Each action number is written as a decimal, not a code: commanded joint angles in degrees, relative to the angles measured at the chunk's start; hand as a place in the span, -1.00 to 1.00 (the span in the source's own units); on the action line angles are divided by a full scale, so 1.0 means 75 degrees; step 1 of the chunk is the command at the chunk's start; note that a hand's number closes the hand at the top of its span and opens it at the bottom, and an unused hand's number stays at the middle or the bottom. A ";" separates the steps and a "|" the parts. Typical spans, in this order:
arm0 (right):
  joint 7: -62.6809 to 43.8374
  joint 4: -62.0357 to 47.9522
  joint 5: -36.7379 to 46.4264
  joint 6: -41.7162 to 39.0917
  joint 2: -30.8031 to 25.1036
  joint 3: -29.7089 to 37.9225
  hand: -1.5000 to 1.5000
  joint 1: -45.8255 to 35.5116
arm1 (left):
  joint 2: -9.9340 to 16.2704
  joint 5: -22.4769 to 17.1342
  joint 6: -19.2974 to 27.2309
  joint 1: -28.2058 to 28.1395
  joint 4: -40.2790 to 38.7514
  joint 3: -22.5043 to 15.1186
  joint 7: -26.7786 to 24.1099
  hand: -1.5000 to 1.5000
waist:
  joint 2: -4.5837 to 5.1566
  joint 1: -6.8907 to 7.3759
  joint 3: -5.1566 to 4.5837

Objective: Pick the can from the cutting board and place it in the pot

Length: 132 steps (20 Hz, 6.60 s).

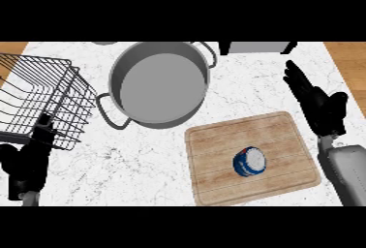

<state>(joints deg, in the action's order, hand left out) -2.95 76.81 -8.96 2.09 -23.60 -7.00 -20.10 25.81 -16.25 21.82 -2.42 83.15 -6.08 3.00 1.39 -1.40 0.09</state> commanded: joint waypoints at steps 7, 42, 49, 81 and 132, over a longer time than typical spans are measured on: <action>-0.0082 0.0503 0.2067 0.0175 -0.0793 -0.1195 -1.00 0.0006 | -0.0437 -0.0199 -0.0598 0.0932 0.0777 -0.0600 0.0427 0.00 | -0.0324 0.0054 -0.0377; -0.9756 0.7506 0.4739 -0.1823 -0.0697 -0.2445 -1.00 0.1597 | -0.1425 0.0312 -0.0255 0.1782 0.1382 -0.1167 0.1658 0.00 | -0.0177 0.0184 -0.0025; -0.9659 0.6929 0.4741 -0.2096 -0.0811 -0.2605 -1.00 0.2153 | -0.1122 0.0236 -0.0539 0.1613 0.1761 -0.0855 0.1786 0.00 | -0.0196 0.0196 -0.0021; -0.9278 0.4391 0.6992 -0.2660 0.1833 -0.2468 -1.00 0.1418 | -0.1410 0.0495 -0.1262 0.1397 0.1641 -0.0296 0.1717 0.00 | -0.0190 0.0179 -0.0016; -0.0114 0.0894 0.6669 -0.2334 -0.0223 0.0196 1.00 -0.1571 | -0.2151 0.1228 -0.1641 0.1106 0.2245 0.0236 0.2315 0.00 | -0.0233 0.0149 -0.0012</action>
<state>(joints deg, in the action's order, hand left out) -5.11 76.76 44.51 -12.85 -23.29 -8.78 -31.75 10.15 -7.39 8.69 6.91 96.35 -3.67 18.31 -0.04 0.13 0.02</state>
